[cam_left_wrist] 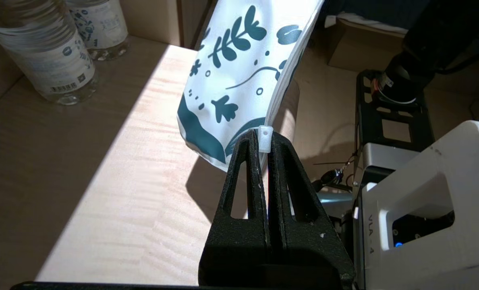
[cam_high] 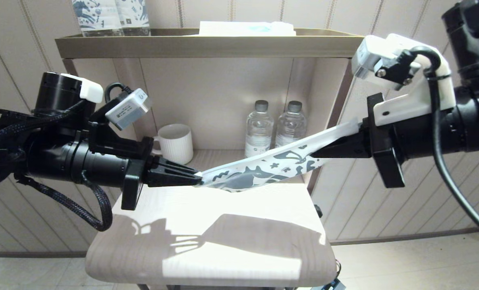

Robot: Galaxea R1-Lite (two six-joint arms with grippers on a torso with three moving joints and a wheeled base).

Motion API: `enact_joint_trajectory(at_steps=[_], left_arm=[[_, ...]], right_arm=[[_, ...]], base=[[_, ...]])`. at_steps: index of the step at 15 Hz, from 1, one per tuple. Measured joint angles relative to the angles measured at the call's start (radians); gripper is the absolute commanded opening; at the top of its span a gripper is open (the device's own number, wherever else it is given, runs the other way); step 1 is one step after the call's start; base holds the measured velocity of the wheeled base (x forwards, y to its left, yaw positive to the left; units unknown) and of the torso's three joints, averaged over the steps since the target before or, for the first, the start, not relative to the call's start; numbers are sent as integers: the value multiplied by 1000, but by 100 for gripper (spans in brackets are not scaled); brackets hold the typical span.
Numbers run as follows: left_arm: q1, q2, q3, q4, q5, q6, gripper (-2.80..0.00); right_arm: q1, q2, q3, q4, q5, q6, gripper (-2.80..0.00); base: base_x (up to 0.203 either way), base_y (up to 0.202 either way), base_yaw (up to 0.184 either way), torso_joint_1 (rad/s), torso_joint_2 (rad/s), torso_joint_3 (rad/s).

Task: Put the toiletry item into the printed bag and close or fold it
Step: Close the strorage bag and place it on the desk

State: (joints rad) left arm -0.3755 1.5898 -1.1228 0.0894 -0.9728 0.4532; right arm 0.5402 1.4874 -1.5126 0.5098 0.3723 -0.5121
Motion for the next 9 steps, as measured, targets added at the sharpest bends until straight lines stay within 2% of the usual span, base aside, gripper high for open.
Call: enact_joint_trajectory(at_steps=[7,8,9], left_arm=[[0,13,-8,-2,0,6,-280],[0,12,-2,-3,0,10,-118],[0,12,3,-9,0,11,0]], right_arm=[[6,42,8,-26,2,0,-280],[6,44,8,-26,2,0,-280],[6,46,8,-26,2,0,-280]], base=[[0,0,0,0,0,0],[0,0,0,0,0,0],[0,0,0,0,0,0]])
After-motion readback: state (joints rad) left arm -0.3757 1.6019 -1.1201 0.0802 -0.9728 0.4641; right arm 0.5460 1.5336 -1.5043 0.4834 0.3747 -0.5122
